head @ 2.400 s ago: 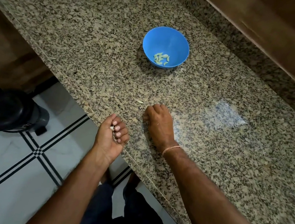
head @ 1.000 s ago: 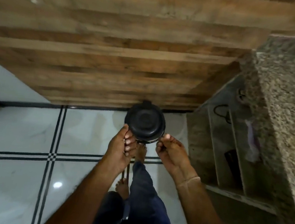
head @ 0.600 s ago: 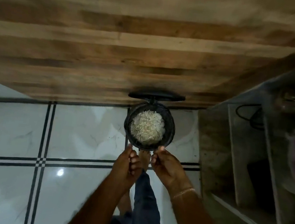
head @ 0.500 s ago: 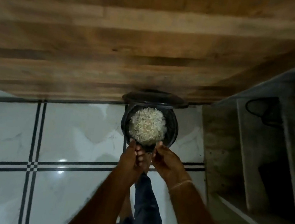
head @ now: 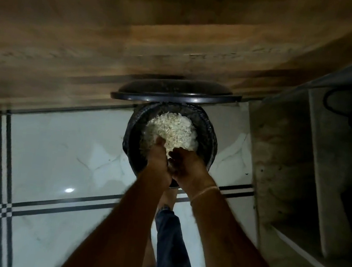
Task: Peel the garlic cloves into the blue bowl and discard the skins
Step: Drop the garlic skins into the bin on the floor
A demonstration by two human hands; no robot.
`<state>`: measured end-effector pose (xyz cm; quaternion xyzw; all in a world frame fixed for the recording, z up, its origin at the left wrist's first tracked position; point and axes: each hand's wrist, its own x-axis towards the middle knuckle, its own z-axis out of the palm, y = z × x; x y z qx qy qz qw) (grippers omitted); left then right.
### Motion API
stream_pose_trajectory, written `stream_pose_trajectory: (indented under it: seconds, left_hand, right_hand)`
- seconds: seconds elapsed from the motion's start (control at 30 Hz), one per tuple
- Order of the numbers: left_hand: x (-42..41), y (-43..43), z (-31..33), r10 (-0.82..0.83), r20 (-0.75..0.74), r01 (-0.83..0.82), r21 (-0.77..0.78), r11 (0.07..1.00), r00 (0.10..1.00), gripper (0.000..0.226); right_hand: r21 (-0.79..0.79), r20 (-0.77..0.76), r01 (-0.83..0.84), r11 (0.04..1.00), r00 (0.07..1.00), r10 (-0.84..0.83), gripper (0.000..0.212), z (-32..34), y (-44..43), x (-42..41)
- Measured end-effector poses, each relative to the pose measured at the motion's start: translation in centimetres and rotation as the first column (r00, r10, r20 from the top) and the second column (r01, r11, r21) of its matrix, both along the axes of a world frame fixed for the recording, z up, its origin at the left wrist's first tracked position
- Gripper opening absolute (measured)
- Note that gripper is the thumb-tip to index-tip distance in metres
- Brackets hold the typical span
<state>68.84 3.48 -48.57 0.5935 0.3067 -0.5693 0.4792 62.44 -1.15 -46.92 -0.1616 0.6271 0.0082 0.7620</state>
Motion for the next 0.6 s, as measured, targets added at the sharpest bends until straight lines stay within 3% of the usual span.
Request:
stream_pose_trajectory:
  seconds: [0.1, 0.17, 0.27, 0.33, 0.43, 0.5, 0.57, 0.6]
  left_hand:
    - [-0.9, 1.7, -9.2, -0.098, 0.092, 0.090, 0.082, 0.993, 0.991, 0.097]
    - [-0.5, 1.9, -7.9, -0.071, 0.021, 0.069, 0.092, 0.993, 0.997, 0.088]
    - [0.3, -1.0, 1.8, 0.098, -0.135, -0.103, -0.031, 0.994, 0.986, 0.052]
    - [0.8, -1.5, 2.6, 0.170, -0.070, -0.173, -0.034, 0.984, 0.983, 0.047]
    - [1.4, -1.8, 4.5, 0.245, -0.103, -0.244, 0.021, 0.970, 0.964, 0.053]
    - [1.3, -2.3, 5.7, 0.236, -0.151, -0.240, -0.007, 0.971, 0.960, 0.053]
    - [1.1, -2.6, 5.7, 0.222, -0.136, -0.230, -0.042, 0.972, 0.965, 0.057]
    - [1.3, -2.6, 6.2, 0.204, -0.129, -0.210, -0.028, 0.977, 0.970, 0.058]
  right_hand:
    - [-0.078, 0.035, 0.058, 0.995, 0.998, -0.055, 0.034, 1.8, -0.1, 1.3]
    - [-0.170, 0.043, 0.125, 0.978, 0.992, -0.120, 0.035, 3.1, 0.0, 1.3]
    - [-0.279, -0.100, -0.232, 0.932, 0.972, 0.212, 0.037, 2.1, 0.6, 0.6]
    - [-0.352, -0.309, -0.428, 0.832, 0.893, 0.329, 0.045, 0.6, 0.3, -0.7]
    - [-0.521, -0.158, -0.388, 0.761, 0.919, 0.360, 0.049, 1.7, 0.7, -1.1]
    - [-0.539, -0.080, -0.458, 0.707, 0.864, 0.498, 0.047, 2.2, 1.0, -1.3]
    - [-0.457, -0.271, -0.619, 0.638, 0.781, 0.563, 0.047, 1.8, 0.0, -1.8]
    - [-0.452, -0.297, -0.622, 0.639, 0.781, 0.550, 0.048, 1.5, -0.3, -2.1]
